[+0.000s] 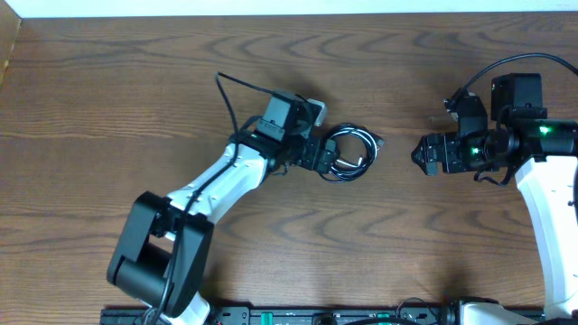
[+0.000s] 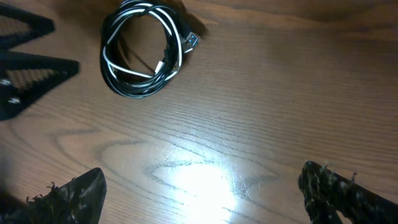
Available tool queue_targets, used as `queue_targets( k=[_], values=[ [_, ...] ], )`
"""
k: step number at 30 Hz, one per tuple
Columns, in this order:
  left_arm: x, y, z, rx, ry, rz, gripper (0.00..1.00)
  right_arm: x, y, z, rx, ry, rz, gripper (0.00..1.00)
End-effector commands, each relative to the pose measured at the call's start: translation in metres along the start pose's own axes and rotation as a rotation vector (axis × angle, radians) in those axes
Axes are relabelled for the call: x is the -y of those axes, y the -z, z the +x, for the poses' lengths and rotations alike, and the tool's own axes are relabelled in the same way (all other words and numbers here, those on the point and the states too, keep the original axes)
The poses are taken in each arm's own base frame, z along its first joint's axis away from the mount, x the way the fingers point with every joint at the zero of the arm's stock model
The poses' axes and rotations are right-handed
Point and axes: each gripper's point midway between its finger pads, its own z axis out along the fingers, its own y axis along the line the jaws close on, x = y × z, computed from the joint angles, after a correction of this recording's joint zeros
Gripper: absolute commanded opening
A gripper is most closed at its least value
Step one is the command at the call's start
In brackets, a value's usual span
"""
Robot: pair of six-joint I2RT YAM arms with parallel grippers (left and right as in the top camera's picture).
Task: Untangle cables
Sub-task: 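Lower the left gripper onto the cable coil and grasp it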
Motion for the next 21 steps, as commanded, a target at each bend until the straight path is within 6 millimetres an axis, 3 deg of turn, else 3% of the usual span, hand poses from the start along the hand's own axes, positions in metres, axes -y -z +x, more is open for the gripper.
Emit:
queue_targets(
  k=[1,5,8,16,21],
  values=[
    [0.008,-0.014,0.000,-0.004,0.020,0.011,0.96,-0.005,0.004,-0.005,0.012,0.020,-0.013,0.96],
    [0.006,-0.028,0.003,-0.001,0.031,-0.031,0.88,-0.005,0.004,-0.001,-0.004,0.014,-0.014,0.95],
    [0.003,-0.035,0.008,-0.011,0.023,-0.079,0.87,-0.005,0.004,0.000,-0.007,0.014,-0.014,0.95],
    [-0.003,-0.036,0.009,-0.003,0.012,-0.149,0.77,-0.005,0.004,0.000,-0.009,0.012,-0.015,0.95],
    [-0.004,-0.037,0.010,-0.008,0.014,-0.150,0.77,-0.006,0.004,0.002,-0.017,0.010,-0.016,0.94]
  ],
)
